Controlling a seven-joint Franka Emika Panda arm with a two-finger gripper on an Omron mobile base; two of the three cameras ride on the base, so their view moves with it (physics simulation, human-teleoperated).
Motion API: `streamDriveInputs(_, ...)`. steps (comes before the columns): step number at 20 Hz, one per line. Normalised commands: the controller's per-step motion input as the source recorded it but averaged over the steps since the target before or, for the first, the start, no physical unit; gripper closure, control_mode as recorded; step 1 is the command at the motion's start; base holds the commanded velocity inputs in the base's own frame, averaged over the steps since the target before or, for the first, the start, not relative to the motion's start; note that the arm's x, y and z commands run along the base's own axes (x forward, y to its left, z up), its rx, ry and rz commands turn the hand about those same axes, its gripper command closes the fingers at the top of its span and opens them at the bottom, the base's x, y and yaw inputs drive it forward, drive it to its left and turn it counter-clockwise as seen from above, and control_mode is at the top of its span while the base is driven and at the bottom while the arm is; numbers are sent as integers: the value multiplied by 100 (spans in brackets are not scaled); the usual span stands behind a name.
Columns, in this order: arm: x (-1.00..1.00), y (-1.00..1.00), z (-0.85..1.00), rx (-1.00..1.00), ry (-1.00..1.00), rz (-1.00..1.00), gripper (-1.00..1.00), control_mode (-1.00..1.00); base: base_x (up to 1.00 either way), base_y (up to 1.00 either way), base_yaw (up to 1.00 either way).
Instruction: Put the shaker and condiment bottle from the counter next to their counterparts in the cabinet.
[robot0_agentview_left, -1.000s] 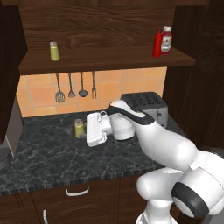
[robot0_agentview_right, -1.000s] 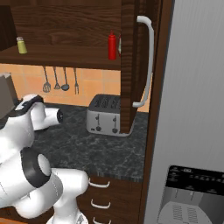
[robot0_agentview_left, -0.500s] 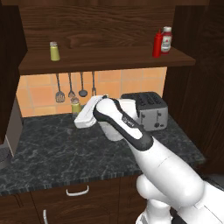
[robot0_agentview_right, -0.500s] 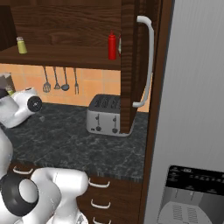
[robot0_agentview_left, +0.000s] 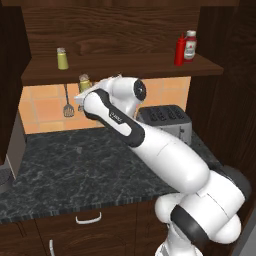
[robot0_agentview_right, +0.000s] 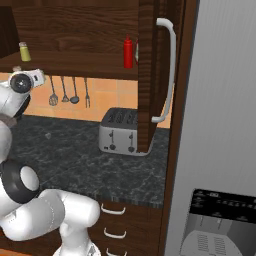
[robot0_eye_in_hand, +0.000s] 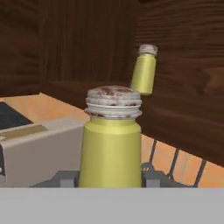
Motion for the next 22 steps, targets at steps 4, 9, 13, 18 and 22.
streamDriveInputs(4, 72, -22, 100, 0, 7, -19, 100, -100, 0, 0, 0)
streamDriveInputs(9, 31, -1, 81, 2, 2, -15, 100, -100, 0, 0, 0)
streamDriveInputs(13, 6, 0, -2, 0, 0, 0, 100, -100, 0, 0, 0)
streamDriveInputs(18, 27, 4, -29, 4, -3, 0, 100, -100, 0, 0, 0)
streamDriveInputs(22, 50, -15, -14, 15, -1, 0, 100, -100, 0, 0, 0)
